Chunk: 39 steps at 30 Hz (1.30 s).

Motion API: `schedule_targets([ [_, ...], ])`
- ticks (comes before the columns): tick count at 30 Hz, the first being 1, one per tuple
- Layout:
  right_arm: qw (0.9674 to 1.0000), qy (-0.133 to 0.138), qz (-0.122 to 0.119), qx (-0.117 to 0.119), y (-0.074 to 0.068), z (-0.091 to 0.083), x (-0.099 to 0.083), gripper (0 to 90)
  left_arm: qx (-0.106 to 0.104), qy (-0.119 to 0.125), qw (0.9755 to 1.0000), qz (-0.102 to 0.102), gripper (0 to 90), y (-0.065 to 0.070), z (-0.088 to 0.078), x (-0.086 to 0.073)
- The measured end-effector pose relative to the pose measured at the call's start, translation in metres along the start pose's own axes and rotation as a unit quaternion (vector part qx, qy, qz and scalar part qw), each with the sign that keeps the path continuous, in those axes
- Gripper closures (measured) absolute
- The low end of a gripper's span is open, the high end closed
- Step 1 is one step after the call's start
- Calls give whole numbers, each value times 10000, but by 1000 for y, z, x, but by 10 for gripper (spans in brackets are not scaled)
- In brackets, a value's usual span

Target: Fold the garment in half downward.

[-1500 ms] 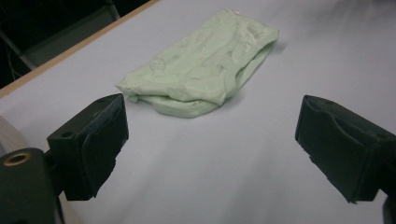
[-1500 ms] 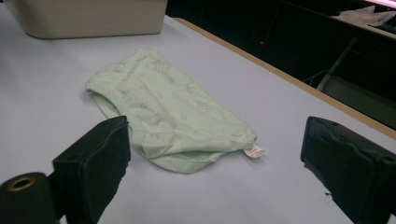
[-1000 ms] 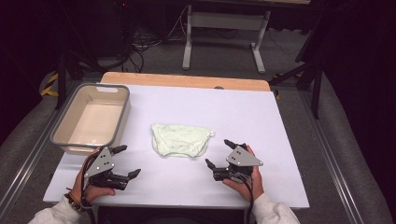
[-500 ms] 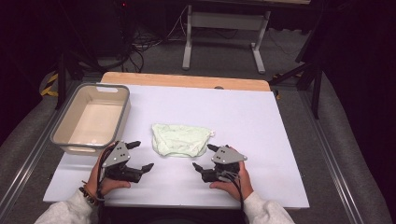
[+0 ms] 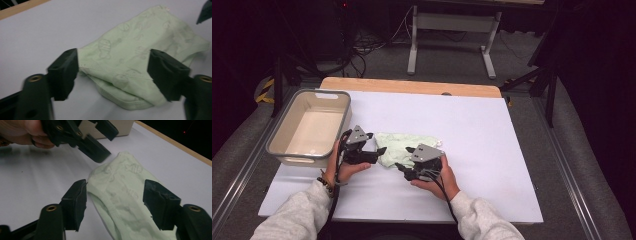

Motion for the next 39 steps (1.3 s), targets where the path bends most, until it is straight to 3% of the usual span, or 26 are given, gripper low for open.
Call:
schedule_targets([
  [6, 9992, -275, -96, 276, -13, 29, 5, 449, 194, -142, 9996, -143, 297, -15, 16, -1],
  [7, 9990, -300, -116, 300, -14, 33, 6, 453, 126, -185, 9996, -168, 293, -14, 20, -2],
  [12, 9968, -590, -171, 512, -25, 59, 6, 533, 345, -385, 9986, -60, 301, -19, 28, -7],
  [14, 9965, -694, -145, 446, -26, 66, 5, 540, 324, -473, 9983, -139, 285, -20, 31, -11],
  [17, 9960, -760, -49, 463, -26, 74, 5, 565, 497, -548, 9971, -166, 243, -25, 34, -13],
  [20, 9953, -900, 27, 369, -24, 79, 0, 567, 499, -627, 9962, -338, 194, -28, 37, -15],
  [24, 9940, -1026, 142, 352, -21, 82, -4, 593, 340, -801, 9949, -517, 206, -29, 40, -17],
  [28, 9934, -1057, 250, 365, -20, 82, -5, 647, 67, -790, 9949, -618, 313, -27, 39, -18],
  [33, 9937, -1068, 215, 252, -17, 81, -6, 803, -118, -698, 9945, -778, 559, -25, 35, -17],
  [39, 9940, -1065, 169, 198, -16, 79, -7, 862, -225, -626, 9947, -784, 684, -22, 33, -16],
])
Point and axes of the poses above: each handheld gripper's, and its own axes: z roughly forward along the jaws, x roughly out of its top, y roughly to its right, the point moved 9 cm from there along z, roughly forward along the jaws
